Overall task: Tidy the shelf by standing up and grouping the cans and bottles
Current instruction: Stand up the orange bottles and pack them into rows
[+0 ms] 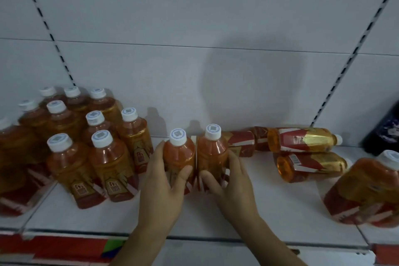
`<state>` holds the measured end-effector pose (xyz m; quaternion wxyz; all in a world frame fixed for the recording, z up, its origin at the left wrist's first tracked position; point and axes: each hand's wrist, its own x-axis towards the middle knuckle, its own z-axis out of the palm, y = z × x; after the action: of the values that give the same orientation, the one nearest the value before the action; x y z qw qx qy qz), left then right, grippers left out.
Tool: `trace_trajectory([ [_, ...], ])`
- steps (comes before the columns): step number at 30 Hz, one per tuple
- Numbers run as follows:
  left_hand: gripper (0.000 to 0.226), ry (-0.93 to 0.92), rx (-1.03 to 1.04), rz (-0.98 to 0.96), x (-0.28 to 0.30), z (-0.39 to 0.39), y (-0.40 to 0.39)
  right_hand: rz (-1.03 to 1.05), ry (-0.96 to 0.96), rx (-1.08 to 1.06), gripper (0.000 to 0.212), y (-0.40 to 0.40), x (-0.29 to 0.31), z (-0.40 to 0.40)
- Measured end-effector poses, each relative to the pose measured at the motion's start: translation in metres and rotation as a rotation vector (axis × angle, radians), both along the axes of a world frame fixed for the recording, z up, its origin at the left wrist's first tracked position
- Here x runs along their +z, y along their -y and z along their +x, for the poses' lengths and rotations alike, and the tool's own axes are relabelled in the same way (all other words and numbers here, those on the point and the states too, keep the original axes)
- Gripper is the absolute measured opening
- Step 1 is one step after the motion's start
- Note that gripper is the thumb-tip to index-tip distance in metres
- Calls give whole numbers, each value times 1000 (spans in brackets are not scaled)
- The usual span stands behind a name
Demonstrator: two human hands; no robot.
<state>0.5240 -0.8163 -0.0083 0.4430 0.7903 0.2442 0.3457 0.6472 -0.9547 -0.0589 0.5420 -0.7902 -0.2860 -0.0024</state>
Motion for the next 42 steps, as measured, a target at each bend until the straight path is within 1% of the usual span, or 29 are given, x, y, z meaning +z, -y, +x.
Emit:
trace_trajectory([
  [1, 73, -20, 40, 41, 1, -1, -2, 9, -5, 20, 85, -6, 1, 0],
  [3, 76, -52, 125, 171, 5, -3, -4, 21, -19, 53, 88, -16, 2, 0],
  [5, 85, -70, 168, 320, 7, -3, -3, 19, -44, 59, 84, -26, 1, 1],
  [8, 93, -104, 204, 467, 7, -4, -5, 17, -41, 60, 76, -39, 0, 0],
  [12, 98, -166, 225, 531, 8, -3, -12, 14, -47, 90, 75, -45, -2, 5],
  [14, 99, -164, 220, 558, 11, -4, -12, -33, -20, 123, 76, -39, 1, 10],
  [17, 95, -119, 224, 660, 20, -3, -13, -147, 155, 131, 79, -20, 4, 24],
  [19, 87, -87, 210, 733, 34, 4, -14, -175, 280, 76, 79, -5, 6, 39],
  [22, 71, -102, 126, 850, 61, 27, -15, -217, 329, -58, 86, 9, 16, 66],
  [24, 59, -197, 92, 934, 74, 45, -17, -287, 419, -80, 90, 9, 18, 83],
  [26, 59, -404, 77, 1008, 82, 58, -19, -402, 550, -57, 93, 1, 12, 98],
  [27, 63, -509, 65, 1041, 83, 61, -19, -461, 576, -41, 93, -5, 8, 105],
  [28, 65, -578, 55, 1063, 84, 63, -19, -509, 576, -27, 93, -10, 5, 110],
  [29, 64, -608, 45, 1073, 85, 64, -19, -546, 568, -14, 93, -16, 4, 114],
  [30, 61, -615, 39, 1074, 87, 64, -19, -588, 571, -3, 91, -22, 3, 117],
  [33, 49, -620, 37, 1059, 94, 64, -21, -723, 689, 11, 86, -32, 2, 124],
  [36, 48, -646, 37, 1012, 95, 63, -23, -785, 715, 41, 85, -35, 5, 131],
  [38, 48, -661, 37, 995, 95, 62, -24, -753, 700, 56, 84, -35, 7, 135],
  [39, 46, -659, 32, 990, 95, 62, -26, -706, 683, 53, 83, -33, 9, 136],
  [41, 43, -650, 29, 983, 96, 64, -31, -534, 580, 31, 81, -32, 14, 136],
  [42, 43, -650, 27, 976, 97, 65, -34, -419, 476, 28, 79, -33, 18, 134],
])
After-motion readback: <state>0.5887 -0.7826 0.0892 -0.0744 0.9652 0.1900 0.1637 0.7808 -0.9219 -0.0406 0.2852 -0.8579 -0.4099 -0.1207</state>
